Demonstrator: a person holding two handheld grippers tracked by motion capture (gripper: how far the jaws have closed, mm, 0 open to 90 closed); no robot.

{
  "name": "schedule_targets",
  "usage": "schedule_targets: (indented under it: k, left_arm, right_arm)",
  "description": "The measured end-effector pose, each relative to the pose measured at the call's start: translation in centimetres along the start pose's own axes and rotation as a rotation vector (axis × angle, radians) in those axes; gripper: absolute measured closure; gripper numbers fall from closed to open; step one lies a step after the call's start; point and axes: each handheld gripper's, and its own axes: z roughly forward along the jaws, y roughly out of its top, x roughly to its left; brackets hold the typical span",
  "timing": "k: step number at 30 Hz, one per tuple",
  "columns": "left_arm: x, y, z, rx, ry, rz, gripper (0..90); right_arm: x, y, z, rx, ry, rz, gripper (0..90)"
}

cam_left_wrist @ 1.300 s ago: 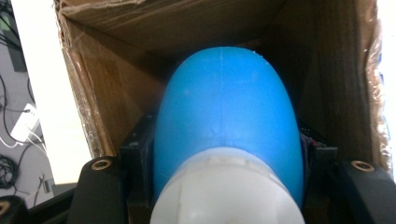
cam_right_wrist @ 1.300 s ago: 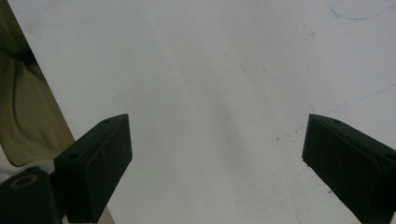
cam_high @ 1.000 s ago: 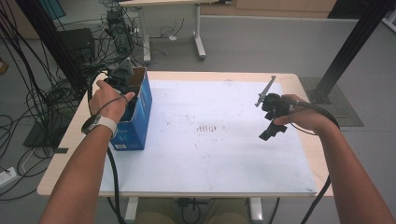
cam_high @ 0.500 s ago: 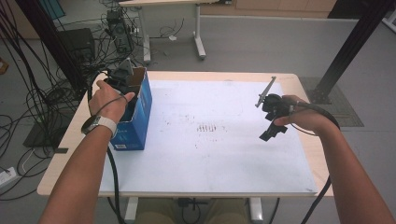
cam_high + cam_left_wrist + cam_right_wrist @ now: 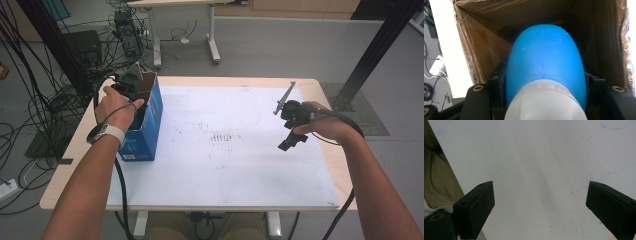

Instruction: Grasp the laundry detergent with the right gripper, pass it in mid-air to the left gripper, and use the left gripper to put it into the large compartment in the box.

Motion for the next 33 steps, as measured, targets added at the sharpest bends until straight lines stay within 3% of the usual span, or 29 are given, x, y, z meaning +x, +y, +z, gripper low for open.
schedule_targets:
  k: [33]
  left_arm:
    - [-0.04,0.06,-0.02,0.007,-0.002,0.005,37.5]
  right_arm:
    - [0.03,0.08,0.21,-0.001,0.004,-0.002,8.2]
